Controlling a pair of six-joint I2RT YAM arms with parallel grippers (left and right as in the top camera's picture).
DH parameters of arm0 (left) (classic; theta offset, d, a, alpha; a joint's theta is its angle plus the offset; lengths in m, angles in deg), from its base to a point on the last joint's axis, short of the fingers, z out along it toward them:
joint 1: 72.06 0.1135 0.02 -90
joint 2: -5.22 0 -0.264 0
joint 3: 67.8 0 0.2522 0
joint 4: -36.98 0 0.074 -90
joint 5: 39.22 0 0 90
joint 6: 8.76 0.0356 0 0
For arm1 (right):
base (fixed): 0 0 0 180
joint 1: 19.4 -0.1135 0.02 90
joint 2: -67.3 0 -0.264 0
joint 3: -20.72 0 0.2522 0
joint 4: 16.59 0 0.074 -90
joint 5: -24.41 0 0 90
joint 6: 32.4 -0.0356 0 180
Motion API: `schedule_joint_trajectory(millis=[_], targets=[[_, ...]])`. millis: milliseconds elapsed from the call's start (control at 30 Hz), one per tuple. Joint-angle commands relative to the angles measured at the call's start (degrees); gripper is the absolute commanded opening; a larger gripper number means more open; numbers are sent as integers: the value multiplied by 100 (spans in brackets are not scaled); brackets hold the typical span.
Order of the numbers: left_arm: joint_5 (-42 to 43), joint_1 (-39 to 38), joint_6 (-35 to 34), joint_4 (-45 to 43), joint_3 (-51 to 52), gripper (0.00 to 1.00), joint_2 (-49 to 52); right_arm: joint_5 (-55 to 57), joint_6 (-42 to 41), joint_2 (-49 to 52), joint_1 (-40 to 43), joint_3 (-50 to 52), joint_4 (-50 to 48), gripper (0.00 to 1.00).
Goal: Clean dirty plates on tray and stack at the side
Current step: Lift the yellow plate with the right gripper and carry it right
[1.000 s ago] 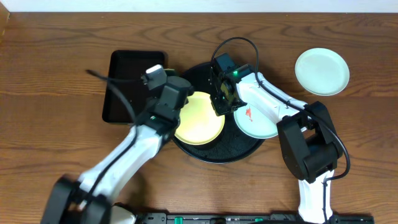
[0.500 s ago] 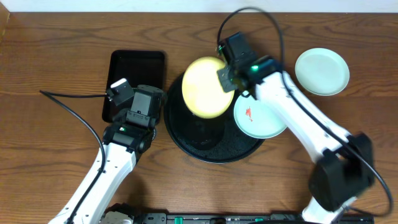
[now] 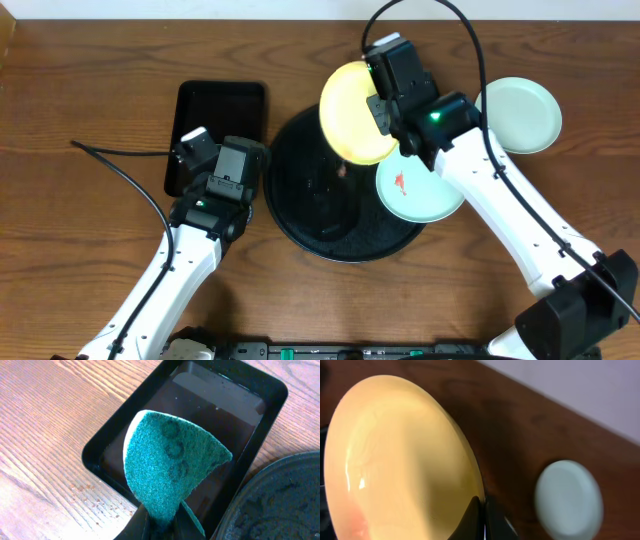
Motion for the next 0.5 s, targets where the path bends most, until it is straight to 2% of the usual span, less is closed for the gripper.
schedule_joint_trajectory(millis=[0, 200, 467], targets=[[-39, 24, -76, 15, 28, 8, 35, 1235, 717, -116, -308, -63, -160, 1], [-37, 24, -76, 15, 31, 8, 35, 2479, 1681, -116, -885, -63, -654, 1], [-39, 24, -76, 39, 31, 8, 35, 3263, 2387, -116, -1513, -63, -966, 1]])
